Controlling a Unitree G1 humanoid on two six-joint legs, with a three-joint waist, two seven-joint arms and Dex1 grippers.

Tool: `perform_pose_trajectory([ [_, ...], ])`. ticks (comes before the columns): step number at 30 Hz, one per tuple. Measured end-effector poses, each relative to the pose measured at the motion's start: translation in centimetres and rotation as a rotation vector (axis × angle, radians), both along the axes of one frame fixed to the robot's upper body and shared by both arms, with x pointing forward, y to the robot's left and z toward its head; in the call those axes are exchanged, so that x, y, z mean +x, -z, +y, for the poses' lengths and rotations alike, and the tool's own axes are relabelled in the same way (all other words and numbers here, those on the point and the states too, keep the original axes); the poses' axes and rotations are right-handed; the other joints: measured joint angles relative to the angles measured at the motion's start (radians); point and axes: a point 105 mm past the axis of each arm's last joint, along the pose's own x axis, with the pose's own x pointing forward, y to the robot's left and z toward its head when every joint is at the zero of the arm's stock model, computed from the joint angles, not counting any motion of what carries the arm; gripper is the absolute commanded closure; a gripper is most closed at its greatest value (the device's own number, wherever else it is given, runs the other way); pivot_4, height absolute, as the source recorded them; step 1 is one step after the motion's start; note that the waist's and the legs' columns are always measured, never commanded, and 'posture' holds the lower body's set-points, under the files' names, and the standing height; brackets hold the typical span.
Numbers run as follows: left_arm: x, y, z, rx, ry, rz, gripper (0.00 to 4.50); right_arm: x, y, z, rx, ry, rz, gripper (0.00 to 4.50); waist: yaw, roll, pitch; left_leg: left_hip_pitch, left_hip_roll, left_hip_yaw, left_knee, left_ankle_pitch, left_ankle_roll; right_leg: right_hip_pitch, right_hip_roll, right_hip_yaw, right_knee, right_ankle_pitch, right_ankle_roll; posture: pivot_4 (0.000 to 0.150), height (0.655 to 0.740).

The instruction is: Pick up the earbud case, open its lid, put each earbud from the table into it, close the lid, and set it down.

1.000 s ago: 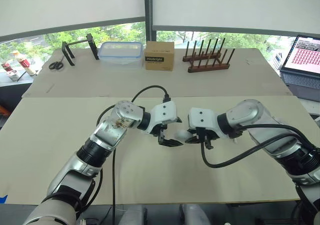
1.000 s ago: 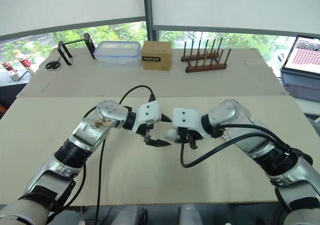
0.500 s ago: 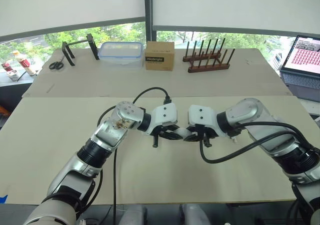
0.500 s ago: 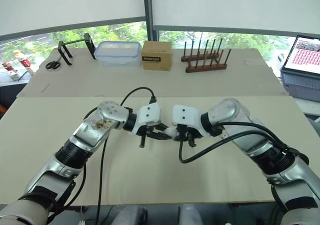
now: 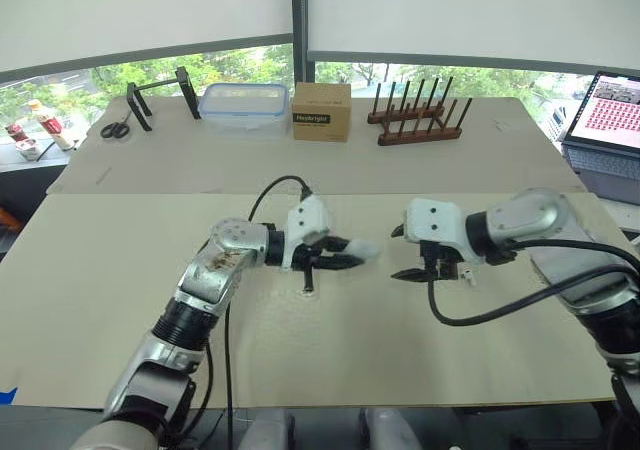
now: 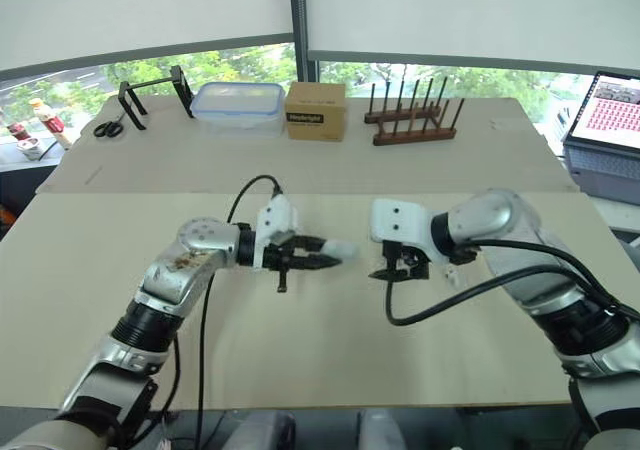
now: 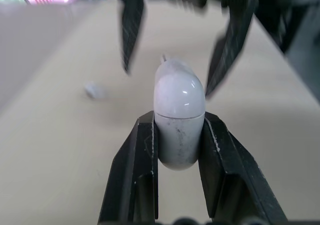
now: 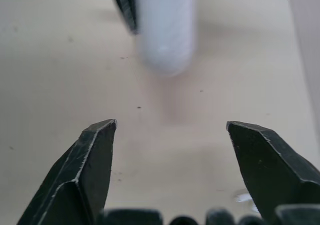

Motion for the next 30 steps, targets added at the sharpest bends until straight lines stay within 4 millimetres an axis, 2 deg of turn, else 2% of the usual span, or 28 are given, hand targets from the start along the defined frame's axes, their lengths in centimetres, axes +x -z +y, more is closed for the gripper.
perform_pose_trajectory([
  [2,0.4,-0.7,0.2,-0.082,-0.020,-0.027,3.92,-0.1,-0.4,0.1,0.035,-0.032,-0.059,0.68,0.000,0.000,0.000,0.000,0.000,0.000,0.000,0.000,0.000,0.000,0.000,0.000,0.000,0.000,0.000,0.150,0.7400],
  [9,0.2,0.3,0.2,-0.121,-0.012,-0.028,3.92,-0.1,-3.0,1.7,0.266,-0.067,-0.213,0.68,-0.002,0.000,0.000,0.000,0.000,0.000,0.000,0.000,0.000,0.000,0.000,0.001,0.000,0.000,0.000,0.150,0.7400],
  [13,-0.1,0.7,0.1,-0.107,0.009,-0.022,3.92,-0.3,-4.0,2.3,0.308,-0.079,-0.222,0.68,-0.001,0.000,0.000,0.000,0.000,0.000,0.000,0.000,0.000,0.001,0.000,0.001,0.000,0.000,0.001,0.150,0.7400],
  [19,-0.1,0.8,0.4,-0.092,0.011,-0.025,3.92,-0.1,-4.1,2.4,0.327,-0.067,-0.197,0.68,-0.002,0.000,0.000,0.000,0.000,0.000,0.000,0.000,0.000,0.001,0.000,0.001,0.000,0.000,0.001,0.150,0.7400],
  [26,-0.9,1.5,0.1,-0.071,0.052,-0.013,3.92,0.8,-5.1,2.2,0.345,-0.044,-0.214,0.68,-0.002,0.000,0.000,0.000,0.000,0.000,0.000,0.000,0.000,0.001,0.000,0.001,0.000,0.000,0.001,0.150,0.7400],
  [30,-1.0,1.7,0.3,-0.065,0.057,-0.011,3.92,0.6,-5.1,2.1,0.387,-0.029,-0.137,0.68,-0.001,0.000,0.000,0.000,0.000,0.000,0.000,0.000,0.000,0.001,0.000,0.001,0.000,0.000,0.001,0.150,0.7400],
])
